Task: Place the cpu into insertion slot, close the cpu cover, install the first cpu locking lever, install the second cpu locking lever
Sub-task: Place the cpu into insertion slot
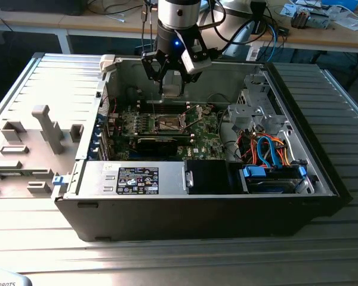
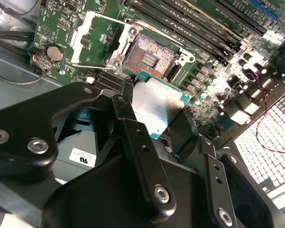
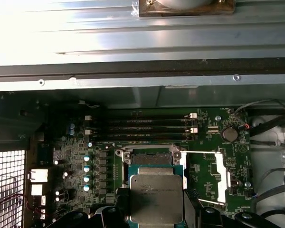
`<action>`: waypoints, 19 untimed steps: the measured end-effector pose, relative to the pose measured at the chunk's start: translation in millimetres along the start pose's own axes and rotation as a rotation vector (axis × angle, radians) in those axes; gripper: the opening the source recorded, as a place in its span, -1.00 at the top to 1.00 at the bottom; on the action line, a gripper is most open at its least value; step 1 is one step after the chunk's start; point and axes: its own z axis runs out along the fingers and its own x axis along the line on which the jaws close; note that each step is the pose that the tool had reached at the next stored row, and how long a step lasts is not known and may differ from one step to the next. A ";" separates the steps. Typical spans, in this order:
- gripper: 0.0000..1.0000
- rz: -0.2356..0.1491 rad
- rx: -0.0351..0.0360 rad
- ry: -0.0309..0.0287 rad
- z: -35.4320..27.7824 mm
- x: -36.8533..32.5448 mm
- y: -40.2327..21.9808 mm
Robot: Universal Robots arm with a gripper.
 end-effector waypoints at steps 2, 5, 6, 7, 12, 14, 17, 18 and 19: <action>-0.08 0.000 0.0000 0.0000 0.8 0.0 -0.1; -0.08 0.000 0.0000 0.0000 1.6 0.0 -0.1; -0.08 0.000 -0.0001 0.0000 1.9 0.0 -0.2; -0.08 0.000 0.0000 0.0000 2.1 0.0 -0.2; -0.08 0.000 0.0000 0.0000 3.4 0.0 -0.3; -0.08 0.000 -0.0001 0.0000 3.8 -0.1 -0.3; -0.08 0.000 -0.0001 -0.0001 4.3 -0.1 -0.4; -0.08 0.000 -0.0001 0.0000 4.6 -0.1 -0.4; -0.08 0.000 0.0000 0.0000 4.7 -0.1 -0.4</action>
